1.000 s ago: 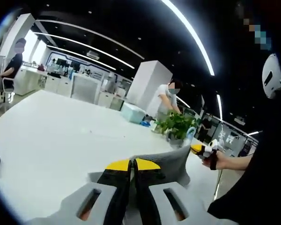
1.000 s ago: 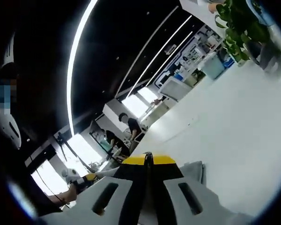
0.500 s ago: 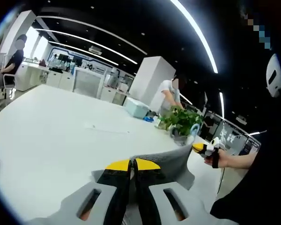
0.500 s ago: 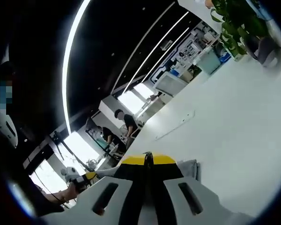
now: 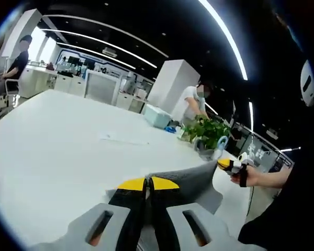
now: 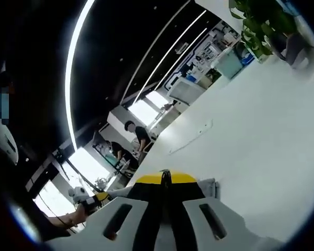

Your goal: Fold the towel on the table until its edges align and the towel forms a compact rectangular stack.

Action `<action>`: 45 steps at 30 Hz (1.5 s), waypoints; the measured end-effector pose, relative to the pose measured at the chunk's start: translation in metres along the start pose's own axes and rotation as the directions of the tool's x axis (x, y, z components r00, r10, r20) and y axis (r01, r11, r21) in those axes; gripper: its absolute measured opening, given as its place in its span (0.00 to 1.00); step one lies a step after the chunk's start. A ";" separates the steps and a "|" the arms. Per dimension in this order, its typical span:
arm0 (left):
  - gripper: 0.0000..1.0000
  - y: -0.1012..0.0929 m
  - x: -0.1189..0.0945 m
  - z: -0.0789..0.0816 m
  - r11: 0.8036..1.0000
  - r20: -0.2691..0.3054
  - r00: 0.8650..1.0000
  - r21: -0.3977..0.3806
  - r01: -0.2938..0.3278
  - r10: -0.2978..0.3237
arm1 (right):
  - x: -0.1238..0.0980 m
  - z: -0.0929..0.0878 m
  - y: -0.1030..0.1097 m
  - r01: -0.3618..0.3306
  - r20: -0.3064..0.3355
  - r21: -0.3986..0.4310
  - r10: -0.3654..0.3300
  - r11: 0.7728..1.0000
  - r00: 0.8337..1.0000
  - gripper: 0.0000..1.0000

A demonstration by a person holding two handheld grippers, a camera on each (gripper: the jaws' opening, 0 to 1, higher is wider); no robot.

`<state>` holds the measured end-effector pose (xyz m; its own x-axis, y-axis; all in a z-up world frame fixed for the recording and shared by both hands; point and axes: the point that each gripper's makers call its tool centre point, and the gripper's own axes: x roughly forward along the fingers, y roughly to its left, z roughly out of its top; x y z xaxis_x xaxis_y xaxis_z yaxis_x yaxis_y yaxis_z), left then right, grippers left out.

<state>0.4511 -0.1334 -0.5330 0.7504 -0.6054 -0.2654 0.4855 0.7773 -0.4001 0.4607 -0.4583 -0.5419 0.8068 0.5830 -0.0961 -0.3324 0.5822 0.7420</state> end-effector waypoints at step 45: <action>0.03 0.034 0.041 -0.024 0.996 -0.087 0.995 -0.066 -0.054 0.048 | 0.023 -0.016 -0.056 0.075 -0.079 0.059 -0.070 0.995 0.994 0.00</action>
<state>0.4874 -0.1361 -0.5785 0.7311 -0.5799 -0.3595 0.4139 0.7958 -0.4420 0.4903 -0.4682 -0.5961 0.7868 0.5839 -0.1999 -0.2420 0.5899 0.7704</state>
